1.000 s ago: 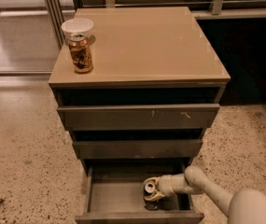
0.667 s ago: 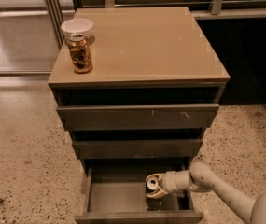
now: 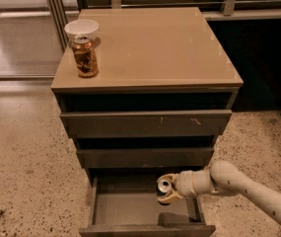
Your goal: Pick pepsi can from bottom drawer and place on counter
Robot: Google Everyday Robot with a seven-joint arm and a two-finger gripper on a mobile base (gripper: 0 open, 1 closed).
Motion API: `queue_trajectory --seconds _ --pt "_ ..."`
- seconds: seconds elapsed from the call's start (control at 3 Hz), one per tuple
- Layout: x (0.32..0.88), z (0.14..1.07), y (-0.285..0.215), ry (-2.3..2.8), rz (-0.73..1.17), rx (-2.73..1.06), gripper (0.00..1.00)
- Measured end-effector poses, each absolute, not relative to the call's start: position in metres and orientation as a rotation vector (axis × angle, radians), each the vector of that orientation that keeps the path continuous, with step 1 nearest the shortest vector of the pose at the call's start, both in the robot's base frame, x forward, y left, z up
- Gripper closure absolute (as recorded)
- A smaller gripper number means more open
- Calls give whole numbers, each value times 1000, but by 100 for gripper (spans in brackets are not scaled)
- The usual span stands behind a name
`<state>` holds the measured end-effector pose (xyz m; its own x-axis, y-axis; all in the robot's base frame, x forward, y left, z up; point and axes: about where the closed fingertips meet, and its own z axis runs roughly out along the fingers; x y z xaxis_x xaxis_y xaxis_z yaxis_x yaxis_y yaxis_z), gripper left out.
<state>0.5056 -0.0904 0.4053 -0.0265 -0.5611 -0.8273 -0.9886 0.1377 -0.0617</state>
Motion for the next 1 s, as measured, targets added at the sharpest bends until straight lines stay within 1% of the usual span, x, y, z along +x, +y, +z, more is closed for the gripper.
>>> queue_trajectory --seconds 0.33,1.0 --pt "487 429 -84 1720 757 -1551 100" --pt "486 441 -82 1693 774 -1553 100"
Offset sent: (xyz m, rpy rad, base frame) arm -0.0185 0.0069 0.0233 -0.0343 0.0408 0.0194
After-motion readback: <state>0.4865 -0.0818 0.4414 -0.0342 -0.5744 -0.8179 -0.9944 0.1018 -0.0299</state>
